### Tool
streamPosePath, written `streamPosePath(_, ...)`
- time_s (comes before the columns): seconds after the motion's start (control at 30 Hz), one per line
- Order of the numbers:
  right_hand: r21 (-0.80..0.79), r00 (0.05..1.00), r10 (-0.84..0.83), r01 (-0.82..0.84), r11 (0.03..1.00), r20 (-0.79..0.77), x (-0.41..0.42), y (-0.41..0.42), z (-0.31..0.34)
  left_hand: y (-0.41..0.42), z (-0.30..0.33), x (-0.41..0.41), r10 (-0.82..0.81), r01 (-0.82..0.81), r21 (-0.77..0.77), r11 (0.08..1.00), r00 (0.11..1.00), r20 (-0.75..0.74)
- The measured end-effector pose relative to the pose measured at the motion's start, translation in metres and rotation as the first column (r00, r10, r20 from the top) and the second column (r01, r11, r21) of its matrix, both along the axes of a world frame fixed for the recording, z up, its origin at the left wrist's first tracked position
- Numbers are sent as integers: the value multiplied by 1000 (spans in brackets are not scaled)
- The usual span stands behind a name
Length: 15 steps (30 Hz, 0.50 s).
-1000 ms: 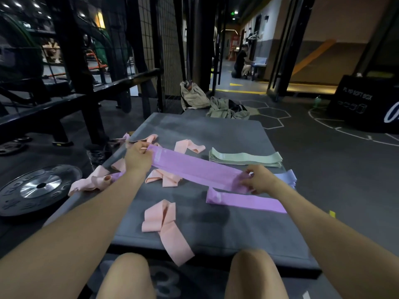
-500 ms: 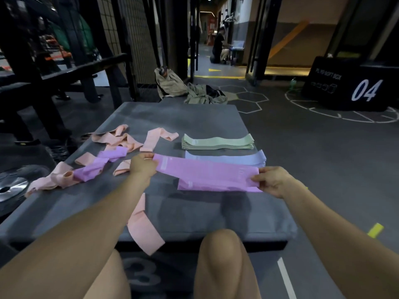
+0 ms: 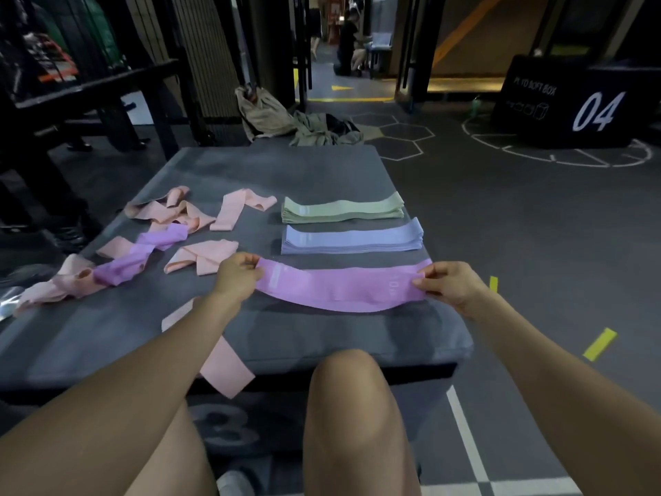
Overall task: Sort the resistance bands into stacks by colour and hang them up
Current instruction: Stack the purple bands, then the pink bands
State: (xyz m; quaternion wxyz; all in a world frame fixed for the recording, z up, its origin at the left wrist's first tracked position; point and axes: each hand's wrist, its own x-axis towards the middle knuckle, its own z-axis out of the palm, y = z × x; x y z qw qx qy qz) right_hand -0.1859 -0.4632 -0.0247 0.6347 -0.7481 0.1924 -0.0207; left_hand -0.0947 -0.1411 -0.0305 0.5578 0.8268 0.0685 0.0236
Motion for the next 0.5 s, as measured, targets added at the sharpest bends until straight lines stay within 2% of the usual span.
streamPosePath(0.13,-84,997,6,0,996,72,-21,-2,-15,9,-15,-16,-34,34,-2,999,999,16)
streamPosePath(0.27,-43,993,-42,47,998,108,-38,-2,-32,18,-34,-30,-6,6,1,1000,1000,-8)
streamPosePath(0.37,-60,991,-74,81,995,109,-43,-2,-38,20,-42,-37,0,0,34,999,1000,-10)
streamPosePath(0.5,-103,995,-29,38,994,95,-42,4,-34,18,-44,-36,-66,67,44,997,997,-40)
